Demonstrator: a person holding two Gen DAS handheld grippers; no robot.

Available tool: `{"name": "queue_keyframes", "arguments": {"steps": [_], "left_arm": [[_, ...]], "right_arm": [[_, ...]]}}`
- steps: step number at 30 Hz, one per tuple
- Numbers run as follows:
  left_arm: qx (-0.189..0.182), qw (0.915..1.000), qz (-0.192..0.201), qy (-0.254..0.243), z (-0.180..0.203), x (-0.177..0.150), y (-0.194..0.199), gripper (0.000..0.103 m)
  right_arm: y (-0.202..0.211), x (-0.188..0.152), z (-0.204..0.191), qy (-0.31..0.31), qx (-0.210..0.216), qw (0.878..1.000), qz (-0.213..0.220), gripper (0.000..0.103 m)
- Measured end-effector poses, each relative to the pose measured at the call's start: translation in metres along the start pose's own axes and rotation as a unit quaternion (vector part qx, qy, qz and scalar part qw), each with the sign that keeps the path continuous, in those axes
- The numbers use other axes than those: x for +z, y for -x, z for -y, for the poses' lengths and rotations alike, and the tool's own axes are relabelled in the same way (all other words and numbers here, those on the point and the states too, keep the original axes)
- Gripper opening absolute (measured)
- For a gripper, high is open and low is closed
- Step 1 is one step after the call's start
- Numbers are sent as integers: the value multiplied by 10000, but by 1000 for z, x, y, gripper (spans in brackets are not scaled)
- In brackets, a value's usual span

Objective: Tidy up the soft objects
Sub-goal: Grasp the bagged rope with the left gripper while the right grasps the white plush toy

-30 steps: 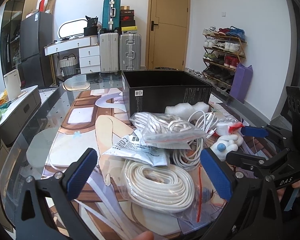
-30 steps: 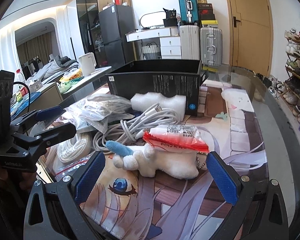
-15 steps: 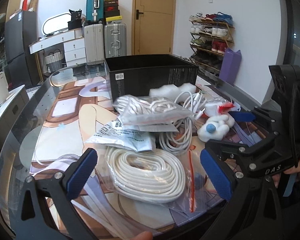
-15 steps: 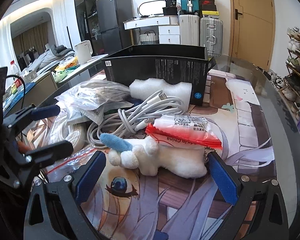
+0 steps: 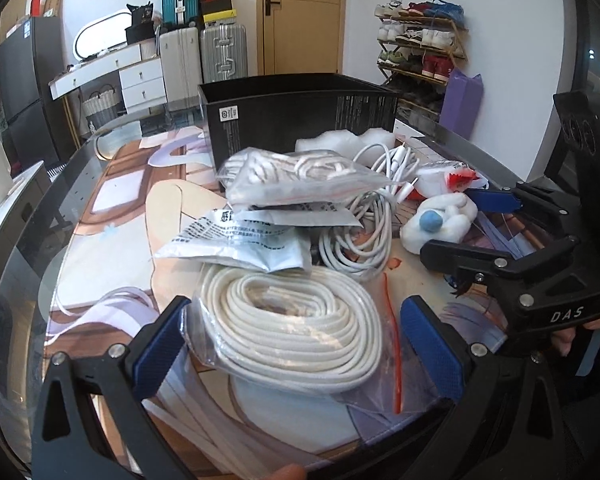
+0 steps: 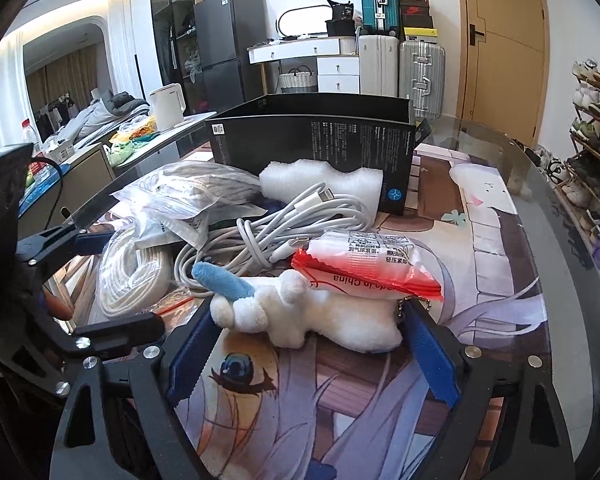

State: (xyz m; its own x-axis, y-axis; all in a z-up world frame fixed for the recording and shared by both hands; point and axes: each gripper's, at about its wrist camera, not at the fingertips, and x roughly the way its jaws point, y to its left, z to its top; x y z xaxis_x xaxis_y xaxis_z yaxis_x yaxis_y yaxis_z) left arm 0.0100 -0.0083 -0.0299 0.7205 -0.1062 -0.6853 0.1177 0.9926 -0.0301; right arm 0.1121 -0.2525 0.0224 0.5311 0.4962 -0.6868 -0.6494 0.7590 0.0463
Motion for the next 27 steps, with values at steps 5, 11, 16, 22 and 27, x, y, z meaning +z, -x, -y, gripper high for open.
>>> {"name": "queue_keyframes", "arguments": {"steps": [5,11,16,22,27], "left_arm": [[-67,10000,1,29,-3,1,-1,102],[-115,9999,83,9,-8,4,2,70],[-330,9994,134,42,-8,3,6,62],[-455,9985,305,-45,-3,6,20,62],[-505,9976,481,-50,-3,10,30,62]], "right_arm": [[1,-2,-2,31,75,10000,15,91],[2,-3,-6,104,154,9998,28,91],[6,-1,-9,173,235,9995,140,91],[19,3,-11,176,347,9985,394,90],[23,3,-14,243,360,9981,437,87]]}}
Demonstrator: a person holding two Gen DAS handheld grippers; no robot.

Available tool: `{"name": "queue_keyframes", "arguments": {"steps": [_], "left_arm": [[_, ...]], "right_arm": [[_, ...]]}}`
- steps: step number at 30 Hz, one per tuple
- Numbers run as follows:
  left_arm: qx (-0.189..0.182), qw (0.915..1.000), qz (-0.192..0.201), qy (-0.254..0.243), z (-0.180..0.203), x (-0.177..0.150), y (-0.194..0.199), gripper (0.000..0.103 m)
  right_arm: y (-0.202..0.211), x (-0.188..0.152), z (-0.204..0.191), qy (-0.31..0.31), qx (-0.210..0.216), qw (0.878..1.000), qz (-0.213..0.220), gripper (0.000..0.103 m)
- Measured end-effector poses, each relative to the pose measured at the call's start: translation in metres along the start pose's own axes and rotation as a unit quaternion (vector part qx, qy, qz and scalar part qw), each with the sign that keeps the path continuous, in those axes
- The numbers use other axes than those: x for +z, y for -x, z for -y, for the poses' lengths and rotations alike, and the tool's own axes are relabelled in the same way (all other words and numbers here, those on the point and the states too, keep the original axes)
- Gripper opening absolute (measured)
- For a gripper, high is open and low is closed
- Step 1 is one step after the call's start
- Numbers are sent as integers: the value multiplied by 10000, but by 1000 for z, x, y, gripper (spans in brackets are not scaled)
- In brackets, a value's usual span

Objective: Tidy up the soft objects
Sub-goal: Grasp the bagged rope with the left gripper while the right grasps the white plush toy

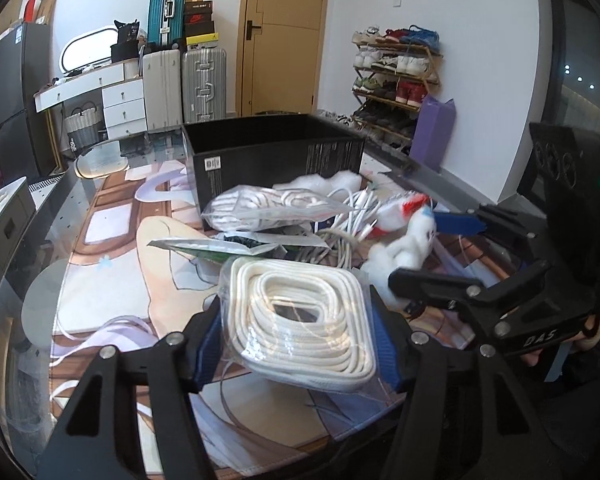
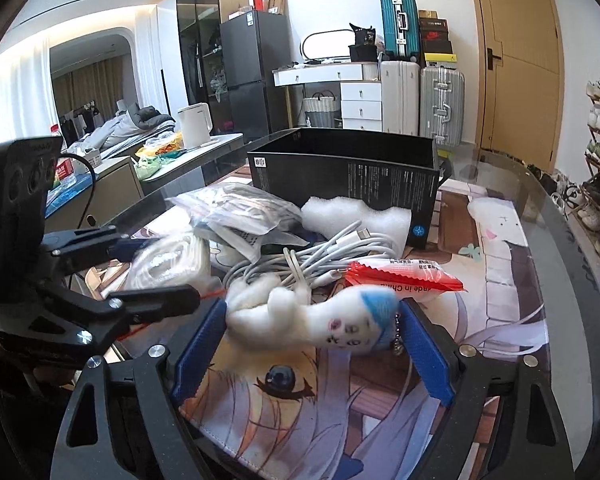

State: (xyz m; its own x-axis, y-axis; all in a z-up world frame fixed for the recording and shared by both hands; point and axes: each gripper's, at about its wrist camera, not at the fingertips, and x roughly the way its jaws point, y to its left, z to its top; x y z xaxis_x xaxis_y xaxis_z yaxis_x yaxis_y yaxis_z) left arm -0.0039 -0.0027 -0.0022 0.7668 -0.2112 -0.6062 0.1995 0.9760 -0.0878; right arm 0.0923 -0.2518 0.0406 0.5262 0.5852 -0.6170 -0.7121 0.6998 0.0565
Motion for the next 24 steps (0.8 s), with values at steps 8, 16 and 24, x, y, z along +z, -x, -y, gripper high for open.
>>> {"name": "queue_keyframes", "arguments": {"steps": [8,16,24], "left_arm": [[-1,9999,65,109,-5,1,4,62],[-39,9996,245,157,-6,6,13,62],[-3,9988,443,202,-6,10,23,62]], "right_arm": [[-11,-6,1,-56,-40,9995,-299,93],[-16,-6,-8,167,-228,9994,-207,84],[0,-1,-13,238,-21,9997,102,82]]}}
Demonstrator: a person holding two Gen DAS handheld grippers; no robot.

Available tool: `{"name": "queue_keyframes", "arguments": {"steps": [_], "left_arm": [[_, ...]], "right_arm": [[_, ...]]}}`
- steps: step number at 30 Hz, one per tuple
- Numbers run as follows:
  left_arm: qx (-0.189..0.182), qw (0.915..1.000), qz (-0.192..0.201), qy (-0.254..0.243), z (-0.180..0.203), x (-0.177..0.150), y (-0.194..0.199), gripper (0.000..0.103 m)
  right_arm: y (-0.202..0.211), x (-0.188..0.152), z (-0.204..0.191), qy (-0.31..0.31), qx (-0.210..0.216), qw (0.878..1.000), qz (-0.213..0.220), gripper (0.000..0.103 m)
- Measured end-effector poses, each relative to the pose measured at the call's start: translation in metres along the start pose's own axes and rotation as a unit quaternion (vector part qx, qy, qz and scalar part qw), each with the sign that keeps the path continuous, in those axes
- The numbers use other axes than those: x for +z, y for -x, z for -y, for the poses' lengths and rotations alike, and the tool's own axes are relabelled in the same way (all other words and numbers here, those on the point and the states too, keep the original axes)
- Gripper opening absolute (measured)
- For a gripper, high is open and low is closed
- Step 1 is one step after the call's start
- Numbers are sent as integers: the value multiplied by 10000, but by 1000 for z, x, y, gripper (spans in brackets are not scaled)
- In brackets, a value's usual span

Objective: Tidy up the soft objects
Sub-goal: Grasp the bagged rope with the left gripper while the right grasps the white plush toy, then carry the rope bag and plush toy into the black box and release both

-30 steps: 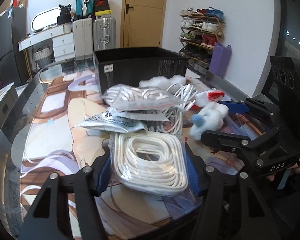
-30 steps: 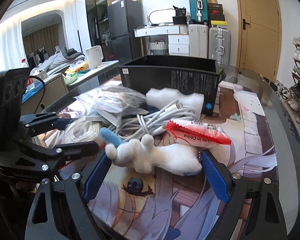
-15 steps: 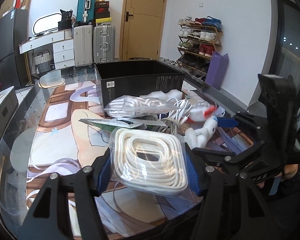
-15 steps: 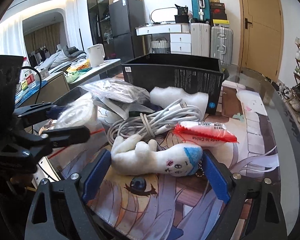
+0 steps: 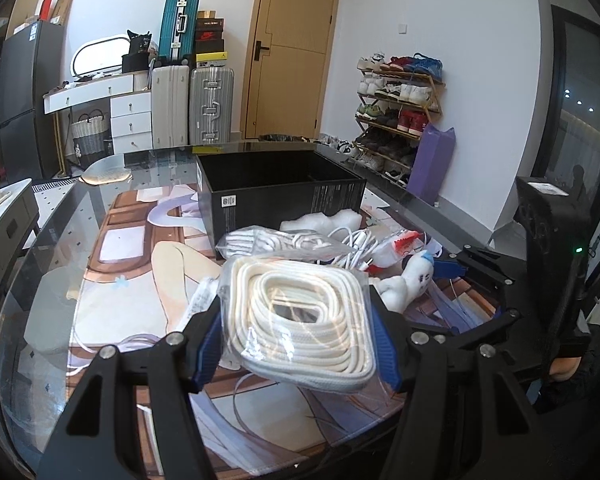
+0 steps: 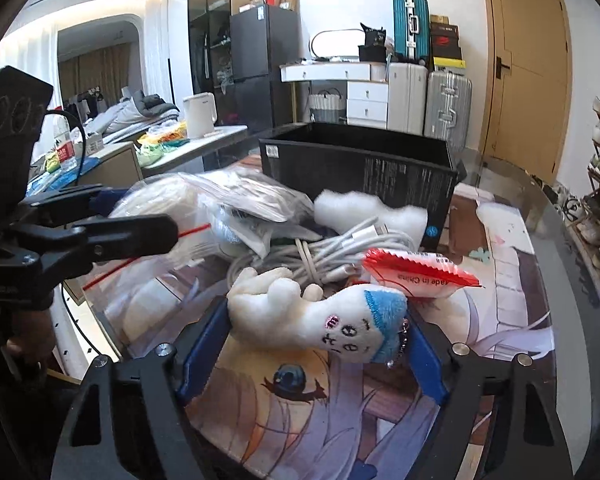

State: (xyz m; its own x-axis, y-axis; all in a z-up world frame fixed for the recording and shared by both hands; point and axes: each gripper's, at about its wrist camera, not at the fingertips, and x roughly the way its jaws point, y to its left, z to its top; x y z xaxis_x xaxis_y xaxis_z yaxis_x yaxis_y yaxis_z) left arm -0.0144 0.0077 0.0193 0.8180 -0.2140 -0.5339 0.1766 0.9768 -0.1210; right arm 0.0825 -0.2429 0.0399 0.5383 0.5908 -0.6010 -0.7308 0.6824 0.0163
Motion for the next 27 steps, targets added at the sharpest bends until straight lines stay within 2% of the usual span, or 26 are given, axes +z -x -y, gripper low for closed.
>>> {"name": "queue_keyframes", "arguments": {"steps": [9,18,27], "left_arm": [[7,9997,233,-5,3,11,13,62],[212,9985,493,115,-3,39,13,62],[518,9963,627,261,-14,64,-4,62]], "right_arm": [[35,18,2,-116,80,9979,631,82],[42,42,11,-4,-293,9970,712,83],[35,74,31,-114,-494,9953,822,83]]}}
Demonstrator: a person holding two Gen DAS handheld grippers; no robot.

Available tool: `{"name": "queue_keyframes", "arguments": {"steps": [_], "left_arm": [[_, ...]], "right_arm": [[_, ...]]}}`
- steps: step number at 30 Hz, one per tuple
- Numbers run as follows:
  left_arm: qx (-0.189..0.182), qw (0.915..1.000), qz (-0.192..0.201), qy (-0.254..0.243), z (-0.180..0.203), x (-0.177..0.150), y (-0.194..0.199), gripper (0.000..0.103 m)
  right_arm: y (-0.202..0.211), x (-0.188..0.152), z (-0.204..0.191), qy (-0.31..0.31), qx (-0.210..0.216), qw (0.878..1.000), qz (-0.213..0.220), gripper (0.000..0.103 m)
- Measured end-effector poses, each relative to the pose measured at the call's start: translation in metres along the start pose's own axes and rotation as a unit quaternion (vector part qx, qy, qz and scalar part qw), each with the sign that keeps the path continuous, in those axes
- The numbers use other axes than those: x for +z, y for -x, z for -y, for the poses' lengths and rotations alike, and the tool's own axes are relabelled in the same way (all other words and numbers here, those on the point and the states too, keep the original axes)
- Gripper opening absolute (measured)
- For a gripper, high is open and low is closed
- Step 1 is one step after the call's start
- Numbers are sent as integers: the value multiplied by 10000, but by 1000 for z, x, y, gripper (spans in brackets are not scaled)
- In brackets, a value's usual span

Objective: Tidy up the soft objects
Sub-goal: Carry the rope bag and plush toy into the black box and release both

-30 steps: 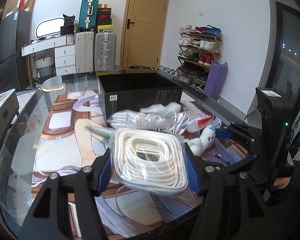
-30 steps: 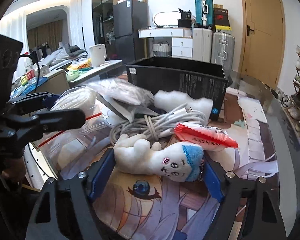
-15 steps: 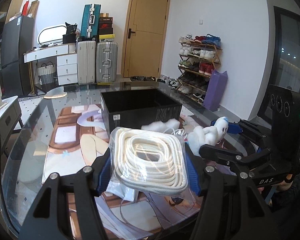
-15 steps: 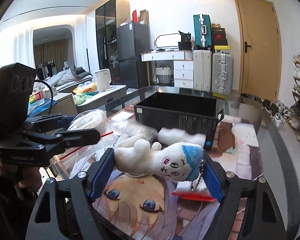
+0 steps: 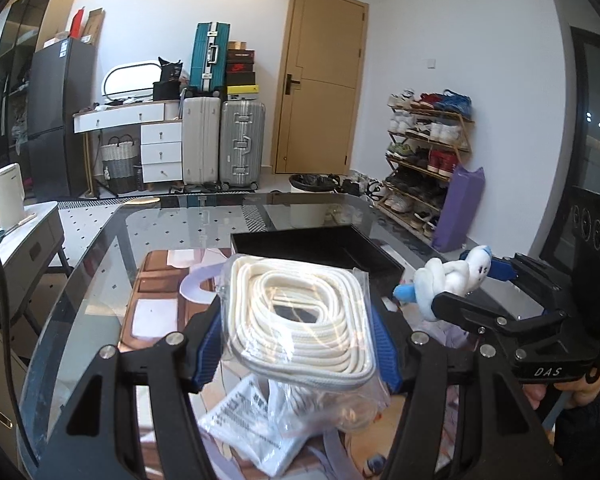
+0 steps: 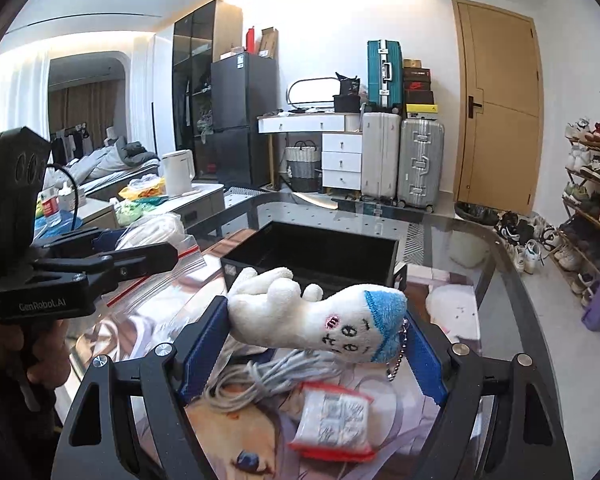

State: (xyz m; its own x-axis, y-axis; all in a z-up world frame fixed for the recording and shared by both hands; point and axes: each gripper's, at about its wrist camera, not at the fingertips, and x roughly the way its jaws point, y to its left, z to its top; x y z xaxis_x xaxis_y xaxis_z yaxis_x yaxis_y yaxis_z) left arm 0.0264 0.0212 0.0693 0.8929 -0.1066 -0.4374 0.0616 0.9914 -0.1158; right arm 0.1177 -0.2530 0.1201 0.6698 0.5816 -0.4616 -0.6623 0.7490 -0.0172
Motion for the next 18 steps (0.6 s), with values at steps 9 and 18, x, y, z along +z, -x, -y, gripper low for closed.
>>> {"name": "queue_keyframes", "arguments": {"steps": [9,18], "left_arm": [[-5,9999,-23,166,-6,20,-28,62],[58,9996,-88,279,-11,37,-62,62]], "right_arm": [[-23,22,10,-20,-131,9999,-47,83],[-58,36,18,45,-100,9998,-174,83]]}}
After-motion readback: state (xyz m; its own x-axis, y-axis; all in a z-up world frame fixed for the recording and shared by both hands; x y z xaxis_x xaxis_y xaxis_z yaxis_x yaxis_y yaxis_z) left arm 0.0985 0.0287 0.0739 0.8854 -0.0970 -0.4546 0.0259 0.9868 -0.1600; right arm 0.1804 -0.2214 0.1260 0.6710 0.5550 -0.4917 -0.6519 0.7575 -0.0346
